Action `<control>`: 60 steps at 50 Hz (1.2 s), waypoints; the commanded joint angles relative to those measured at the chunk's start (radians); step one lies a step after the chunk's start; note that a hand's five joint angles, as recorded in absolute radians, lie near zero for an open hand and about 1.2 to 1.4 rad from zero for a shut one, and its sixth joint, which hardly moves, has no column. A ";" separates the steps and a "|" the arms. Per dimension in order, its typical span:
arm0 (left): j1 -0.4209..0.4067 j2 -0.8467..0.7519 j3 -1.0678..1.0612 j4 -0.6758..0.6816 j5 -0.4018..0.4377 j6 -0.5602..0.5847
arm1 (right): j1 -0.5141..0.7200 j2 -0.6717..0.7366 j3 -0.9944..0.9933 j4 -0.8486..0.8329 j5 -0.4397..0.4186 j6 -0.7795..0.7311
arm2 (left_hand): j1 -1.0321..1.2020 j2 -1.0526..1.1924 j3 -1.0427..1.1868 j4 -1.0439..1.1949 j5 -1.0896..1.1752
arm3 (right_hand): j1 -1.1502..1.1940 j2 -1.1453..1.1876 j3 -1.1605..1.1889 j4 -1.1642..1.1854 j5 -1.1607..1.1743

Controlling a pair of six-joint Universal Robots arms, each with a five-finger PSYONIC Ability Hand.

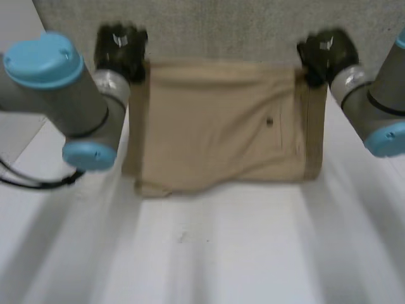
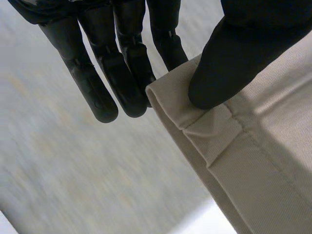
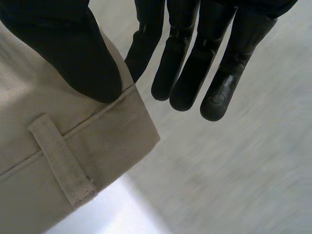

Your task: Fold the shorts.

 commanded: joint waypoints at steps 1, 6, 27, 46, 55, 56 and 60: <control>-0.014 0.034 0.153 0.212 -0.007 -0.008 | 0.038 -0.072 -0.076 -0.287 0.039 0.065 | 0.254 0.190 0.197 0.186 0.225 | 0.425 0.221 0.219 0.205 0.240; -0.016 0.172 0.052 0.245 -0.009 -0.011 | 0.027 -0.176 -0.024 -0.278 0.053 0.138 | 0.254 0.190 0.197 0.186 0.225 | 0.425 0.221 0.219 0.205 0.240; -0.074 0.525 -0.746 -0.022 0.022 -0.152 | 0.016 -0.424 0.747 0.003 -0.199 0.099 | 0.246 0.181 0.188 0.177 0.217 | 0.275 0.070 0.069 0.055 0.090; -0.151 0.589 -0.535 -0.085 0.026 -0.154 | 0.044 -0.281 0.818 -0.077 -0.053 0.654 | 0.240 0.175 0.182 0.171 0.211 | -0.634 -0.838 -0.840 -0.854 -0.819; -0.214 0.588 -0.446 -0.128 0.022 -0.155 | 0.209 -0.192 0.766 -0.183 -0.048 0.747 | 0.237 0.172 0.179 0.168 0.208 | -0.687 -0.891 -0.893 -0.907 -0.872; -0.215 0.588 -0.444 -0.128 0.020 -0.155 | 0.219 -0.180 0.755 -0.184 -0.048 0.755 | 0.237 0.172 0.179 0.168 0.208 | -0.687 -0.891 -0.893 -0.907 -0.872; -0.226 0.592 -0.444 -0.130 0.017 -0.157 | 0.249 -0.099 0.694 -0.193 0.013 0.810 | 0.237 0.172 0.179 0.168 0.208 | -0.681 -0.885 -0.887 -0.901 -0.866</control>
